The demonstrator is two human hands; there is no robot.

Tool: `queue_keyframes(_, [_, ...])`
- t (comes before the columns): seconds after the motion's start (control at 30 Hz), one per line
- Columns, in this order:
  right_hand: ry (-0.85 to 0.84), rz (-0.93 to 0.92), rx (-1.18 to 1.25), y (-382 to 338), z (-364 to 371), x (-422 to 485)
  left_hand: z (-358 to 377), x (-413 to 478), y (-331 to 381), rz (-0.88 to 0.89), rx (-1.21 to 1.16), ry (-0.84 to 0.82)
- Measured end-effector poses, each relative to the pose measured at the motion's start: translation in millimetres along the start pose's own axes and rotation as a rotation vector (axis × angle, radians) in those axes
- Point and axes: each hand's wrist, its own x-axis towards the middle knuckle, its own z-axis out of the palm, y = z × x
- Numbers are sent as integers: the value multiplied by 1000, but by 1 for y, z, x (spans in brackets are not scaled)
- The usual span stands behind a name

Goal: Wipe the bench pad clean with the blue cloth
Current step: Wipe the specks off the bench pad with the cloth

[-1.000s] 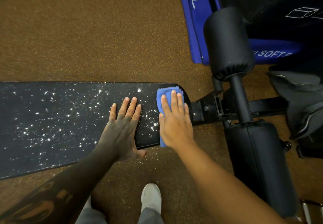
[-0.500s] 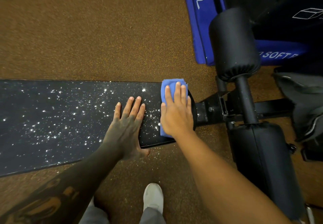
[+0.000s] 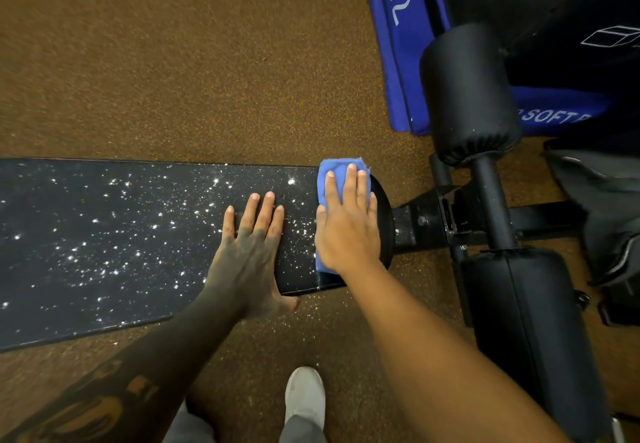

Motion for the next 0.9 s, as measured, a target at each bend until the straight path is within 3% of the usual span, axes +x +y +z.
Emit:
queue_keyframes(0.23, [-44,-324,-25,15,2,-39,0,-4,-7,10,-22,24])
queue_keyframes(0.5, [3,-58,3,-10,-4,14,2,-6,-13,-22,0,-15])
queue_keyframes(0.73, [-20,-193,-10,-2,0,-33,3,-7,-17,0,-20,-9])
queue_keyframes(0.9, [66,225,72,-16,-4,19,1,-8,-23,7,-17,-33])
